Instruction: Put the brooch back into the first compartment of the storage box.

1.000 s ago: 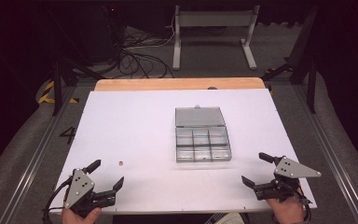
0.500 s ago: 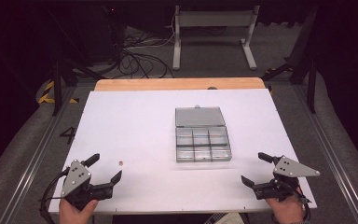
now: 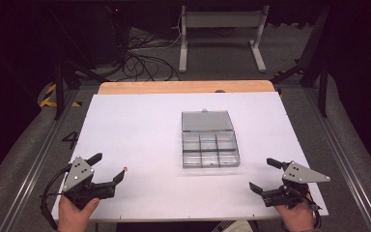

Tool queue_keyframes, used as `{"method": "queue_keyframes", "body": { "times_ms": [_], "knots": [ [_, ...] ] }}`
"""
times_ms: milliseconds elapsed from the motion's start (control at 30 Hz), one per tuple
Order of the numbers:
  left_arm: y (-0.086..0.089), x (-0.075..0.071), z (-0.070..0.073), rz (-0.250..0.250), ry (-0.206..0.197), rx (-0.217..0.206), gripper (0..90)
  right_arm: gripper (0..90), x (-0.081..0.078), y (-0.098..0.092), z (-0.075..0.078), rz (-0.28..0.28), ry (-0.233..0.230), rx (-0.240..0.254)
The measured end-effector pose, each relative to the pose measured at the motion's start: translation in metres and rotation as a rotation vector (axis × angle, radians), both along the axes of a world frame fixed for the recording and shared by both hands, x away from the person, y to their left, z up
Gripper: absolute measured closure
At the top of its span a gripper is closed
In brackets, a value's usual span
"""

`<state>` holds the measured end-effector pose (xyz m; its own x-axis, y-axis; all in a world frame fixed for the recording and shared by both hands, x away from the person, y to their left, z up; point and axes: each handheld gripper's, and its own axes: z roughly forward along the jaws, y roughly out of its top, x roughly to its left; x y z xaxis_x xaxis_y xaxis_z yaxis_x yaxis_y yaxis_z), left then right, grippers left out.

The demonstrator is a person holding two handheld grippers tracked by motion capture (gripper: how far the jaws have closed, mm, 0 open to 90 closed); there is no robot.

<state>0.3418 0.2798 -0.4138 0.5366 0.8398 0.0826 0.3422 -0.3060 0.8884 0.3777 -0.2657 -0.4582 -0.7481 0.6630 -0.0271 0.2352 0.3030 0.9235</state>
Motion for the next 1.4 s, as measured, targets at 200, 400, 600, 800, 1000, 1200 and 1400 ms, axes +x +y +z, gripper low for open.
{"method": "queue_keyframes", "body": {
  "times_ms": [200,400,600,800,1000,1200,1400],
  "knots": [
    [0.002,0.009,0.0,-0.001,0.035,-0.009,12.1,0.0,0.0,0.0,0.0,0.003,0.002,-0.002],
    [0.001,0.016,0.002,-0.011,0.051,0.006,12.1,0.0,0.001,0.001,-0.001,0.005,0.006,-0.002],
    [0.001,0.024,0.002,-0.021,0.077,-0.006,12.1,0.0,0.001,0.001,-0.001,0.007,0.007,-0.002],
    [0.004,0.029,0.003,-0.054,0.118,-0.004,12.1,0.1,0.001,0.001,-0.001,0.01,0.011,-0.002],
    [0.005,0.032,0.002,-0.065,0.152,-0.025,9.2,0.0,0.001,0.001,-0.001,0.012,0.012,-0.002],
    [0.005,0.034,0.002,-0.072,0.158,0.0,7.1,0.1,0.001,0.001,-0.001,0.014,0.012,-0.004],
    [0.003,0.038,0.001,-0.07,0.17,0.055,11.4,0.1,0.001,0.001,-0.001,0.016,0.012,-0.003]
  ]
}}
